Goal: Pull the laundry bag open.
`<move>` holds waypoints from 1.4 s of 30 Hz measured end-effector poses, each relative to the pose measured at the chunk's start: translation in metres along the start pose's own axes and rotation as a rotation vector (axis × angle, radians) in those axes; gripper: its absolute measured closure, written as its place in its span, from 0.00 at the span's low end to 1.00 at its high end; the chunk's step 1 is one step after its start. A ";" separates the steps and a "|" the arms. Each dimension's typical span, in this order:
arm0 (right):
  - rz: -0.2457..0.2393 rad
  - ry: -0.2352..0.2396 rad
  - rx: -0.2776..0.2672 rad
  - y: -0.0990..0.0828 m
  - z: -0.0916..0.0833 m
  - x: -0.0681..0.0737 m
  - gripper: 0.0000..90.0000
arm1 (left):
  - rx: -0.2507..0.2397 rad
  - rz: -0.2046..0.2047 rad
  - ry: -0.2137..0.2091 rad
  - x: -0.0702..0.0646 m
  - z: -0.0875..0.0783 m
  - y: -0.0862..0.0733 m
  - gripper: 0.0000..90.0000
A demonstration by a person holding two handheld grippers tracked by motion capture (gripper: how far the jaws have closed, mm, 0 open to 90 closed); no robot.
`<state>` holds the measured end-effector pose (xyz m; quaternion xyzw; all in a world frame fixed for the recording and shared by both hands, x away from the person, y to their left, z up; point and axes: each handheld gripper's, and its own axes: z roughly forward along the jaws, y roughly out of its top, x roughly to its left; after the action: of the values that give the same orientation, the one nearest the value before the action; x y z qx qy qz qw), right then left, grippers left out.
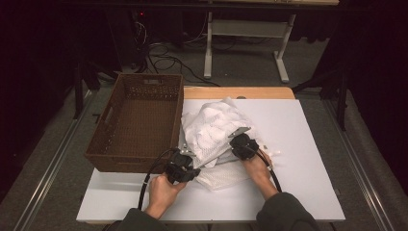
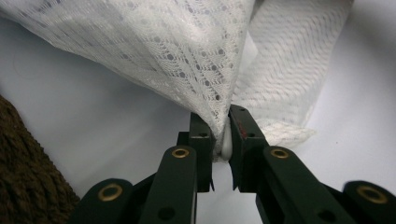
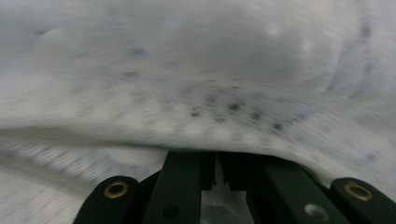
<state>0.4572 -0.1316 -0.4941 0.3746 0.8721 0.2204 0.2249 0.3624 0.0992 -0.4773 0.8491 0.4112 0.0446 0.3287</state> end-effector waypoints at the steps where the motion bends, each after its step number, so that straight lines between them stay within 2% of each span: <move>1: 0.004 -0.004 0.001 0.002 0.004 -0.001 0.96 | 0.001 -0.001 0.002 0.000 0.000 -0.001 0.89; 2: 0.023 -0.015 -0.004 0.003 0.007 -0.001 0.96 | -0.002 -0.002 0.004 0.001 0.000 -0.001 0.89; 4: 0.018 -0.022 0.000 0.003 0.006 0.001 0.95 | -0.004 -0.013 -0.002 0.003 0.000 -0.002 0.89; 7: -0.001 -0.030 -0.004 -0.001 -0.001 0.003 0.84 | 0.005 -0.004 -0.005 0.002 -0.001 -0.003 0.84; 9: -0.009 -0.022 0.006 -0.006 -0.008 0.005 0.78 | 0.006 -0.006 -0.003 0.000 -0.002 -0.004 0.79; 12: -0.022 0.012 -0.013 -0.018 -0.022 0.008 0.77 | 0.009 -0.018 -0.009 -0.002 -0.006 -0.012 0.77; 16: -0.070 0.040 0.027 -0.032 -0.025 0.013 0.79 | 0.009 -0.017 -0.007 -0.004 -0.015 -0.024 0.83; 19: -0.031 0.075 0.008 -0.035 -0.024 0.010 0.85 | -0.011 -0.007 -0.007 -0.008 -0.018 -0.024 0.89; 20: -0.036 0.077 0.011 -0.035 -0.023 0.010 0.86 | -0.009 0.000 -0.004 -0.009 -0.018 -0.023 0.90; 22: -0.066 0.062 0.017 -0.035 -0.024 0.013 0.87 | 0.004 0.006 0.003 -0.009 -0.016 -0.022 0.93; 24: -0.073 0.060 0.015 -0.035 -0.023 0.013 0.88 | 0.015 0.008 0.017 -0.007 -0.012 -0.022 0.94; 29: -0.054 0.063 0.019 -0.034 -0.023 0.014 0.88 | 0.006 -0.004 0.017 -0.005 -0.013 -0.021 0.95; 34: -0.075 0.041 0.025 -0.033 -0.023 0.017 0.89 | -0.009 -0.008 -0.006 -0.006 -0.014 -0.017 0.96; 40: -0.096 0.012 0.042 -0.030 -0.023 0.023 0.92 | -0.018 -0.052 -0.034 0.002 -0.009 -0.011 0.99; 42: -0.093 0.003 0.045 -0.030 -0.023 0.025 0.92 | -0.012 -0.055 -0.046 0.003 -0.006 -0.009 0.99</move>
<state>0.4121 -0.1367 -0.4979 0.3384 0.8936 0.1905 0.2251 0.3559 0.1082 -0.4786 0.8362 0.4264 0.0186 0.3444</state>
